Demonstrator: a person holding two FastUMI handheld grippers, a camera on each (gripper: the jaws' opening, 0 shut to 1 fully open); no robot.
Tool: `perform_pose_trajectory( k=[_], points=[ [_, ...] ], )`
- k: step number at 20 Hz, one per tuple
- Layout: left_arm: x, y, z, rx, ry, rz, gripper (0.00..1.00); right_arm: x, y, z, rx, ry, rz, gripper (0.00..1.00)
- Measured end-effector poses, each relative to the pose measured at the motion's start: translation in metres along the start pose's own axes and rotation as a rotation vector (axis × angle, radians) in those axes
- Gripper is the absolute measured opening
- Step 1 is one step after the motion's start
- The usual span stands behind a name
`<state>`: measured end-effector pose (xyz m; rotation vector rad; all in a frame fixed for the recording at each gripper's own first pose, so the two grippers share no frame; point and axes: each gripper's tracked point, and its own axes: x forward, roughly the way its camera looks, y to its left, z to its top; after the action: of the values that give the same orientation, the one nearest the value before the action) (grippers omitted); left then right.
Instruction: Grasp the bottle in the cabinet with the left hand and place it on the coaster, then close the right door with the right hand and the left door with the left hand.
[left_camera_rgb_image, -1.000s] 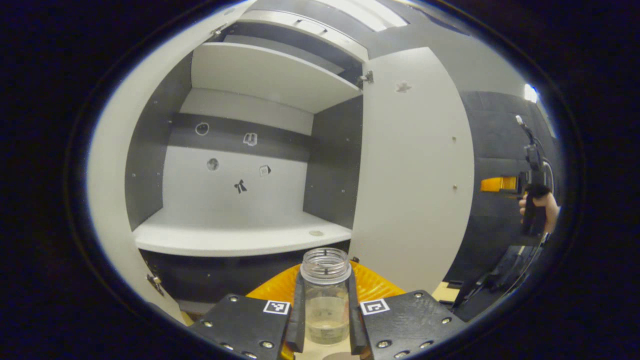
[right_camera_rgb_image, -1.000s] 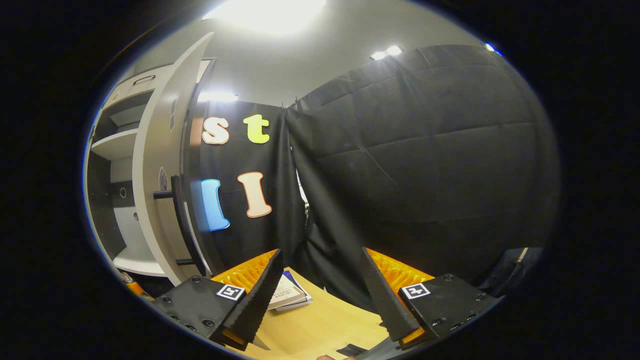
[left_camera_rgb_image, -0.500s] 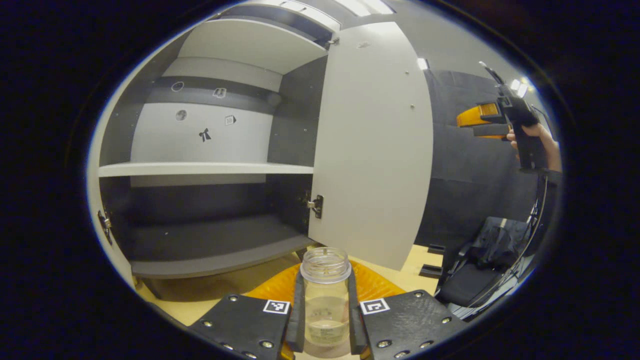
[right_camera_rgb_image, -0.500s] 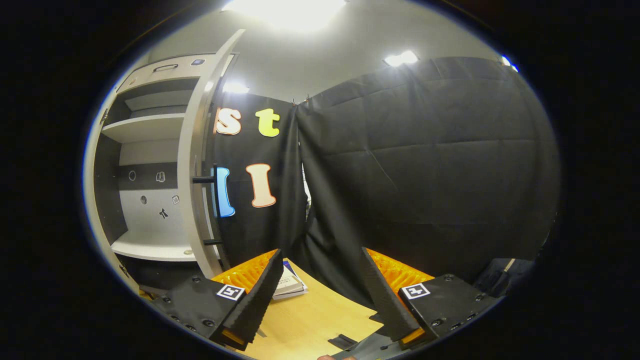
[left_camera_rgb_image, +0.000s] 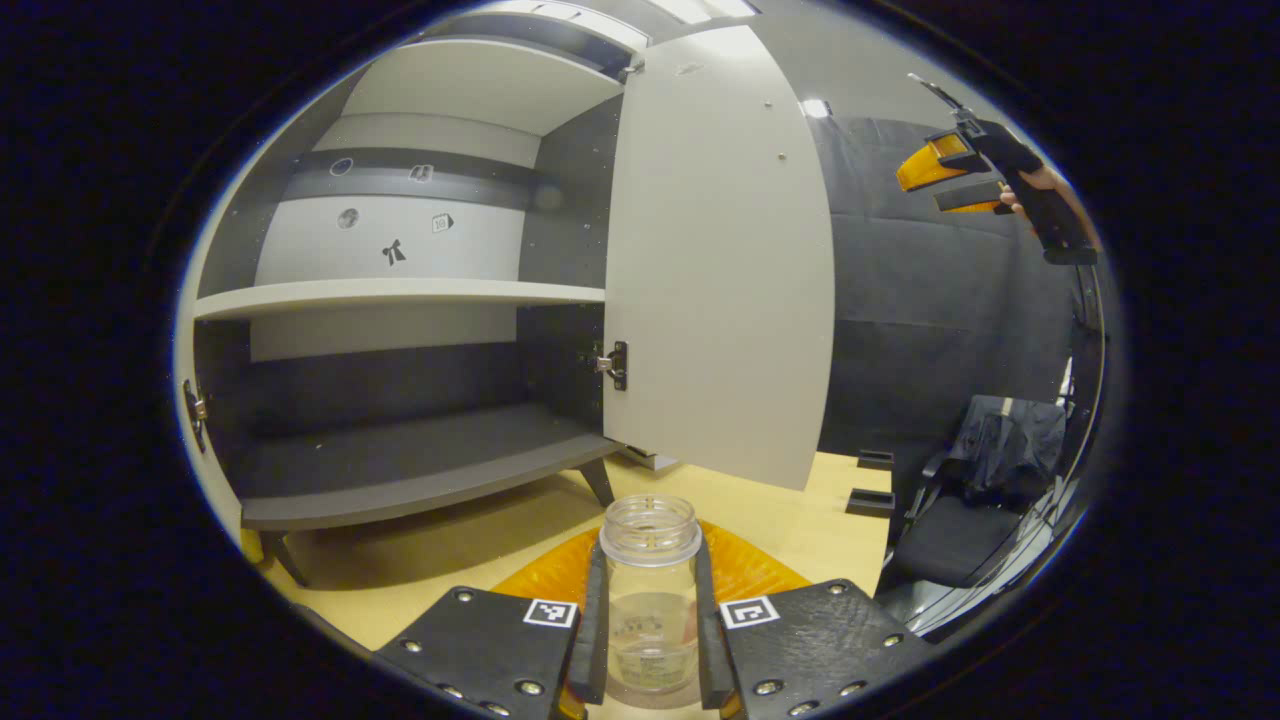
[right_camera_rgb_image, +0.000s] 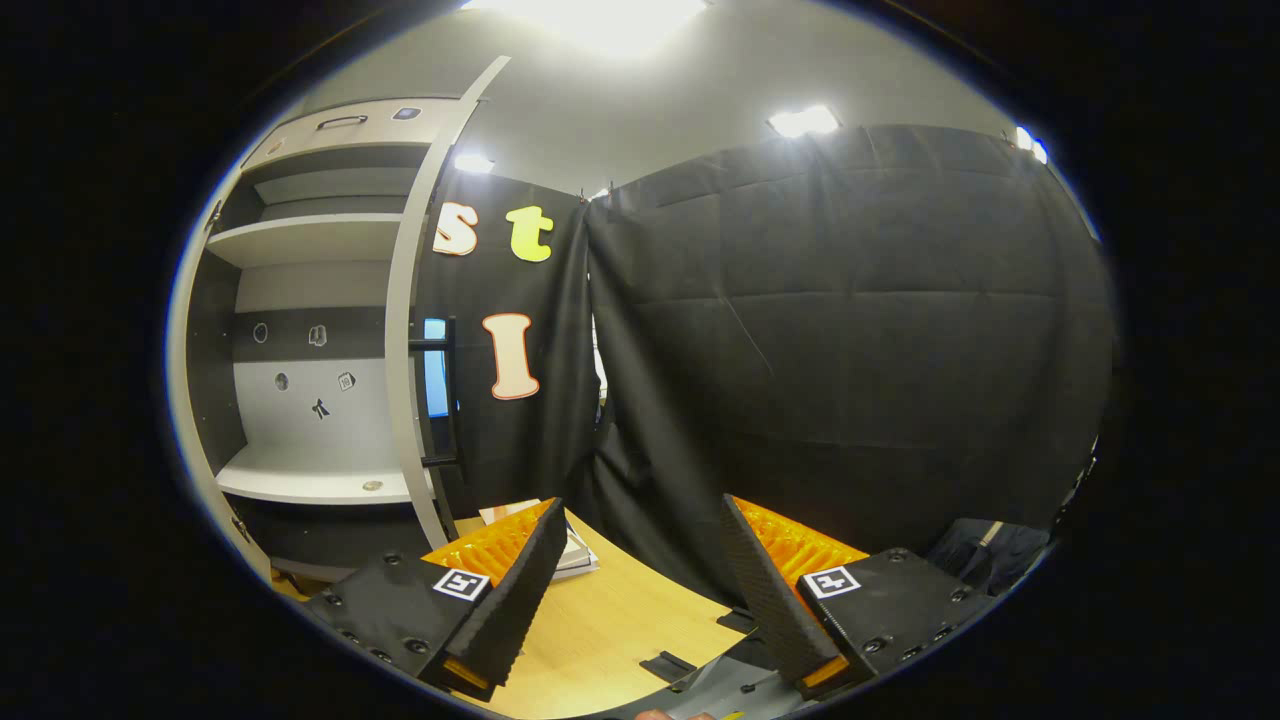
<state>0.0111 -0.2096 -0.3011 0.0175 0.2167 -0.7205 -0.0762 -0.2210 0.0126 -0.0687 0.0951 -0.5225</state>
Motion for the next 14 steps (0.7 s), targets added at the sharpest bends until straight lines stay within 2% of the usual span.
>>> perform_pose_trajectory(
  k=[3, 6, 9, 11, 13, 14],
  points=[
    [-0.004, -0.002, -0.003, -0.019, -0.014, 0.013, 0.32, -0.005, 0.003, -0.001, 0.006, 0.011, -0.004, 0.94],
    [-0.01, -0.006, -0.005, -0.018, -0.013, 0.014, 0.34, -0.004, 0.003, -0.002, 0.011, 0.029, -0.004, 0.98],
    [-0.018, -0.007, -0.008, -0.045, -0.006, 0.014, 0.44, -0.004, 0.005, -0.002, 0.003, 0.039, -0.007, 0.93],
    [-0.023, 0.0, -0.002, -0.055, -0.008, 0.043, 0.7, -0.004, 0.005, -0.003, 0.011, 0.048, 0.0, 0.94],
    [-0.028, -0.005, 0.003, -0.066, -0.023, 0.031, 0.96, -0.003, 0.005, -0.002, -0.004, 0.046, 0.002, 0.94],
    [-0.034, -0.003, 0.008, -0.06, -0.025, 0.047, 0.89, -0.002, 0.006, -0.001, -0.013, 0.043, 0.006, 0.94]
  ],
)
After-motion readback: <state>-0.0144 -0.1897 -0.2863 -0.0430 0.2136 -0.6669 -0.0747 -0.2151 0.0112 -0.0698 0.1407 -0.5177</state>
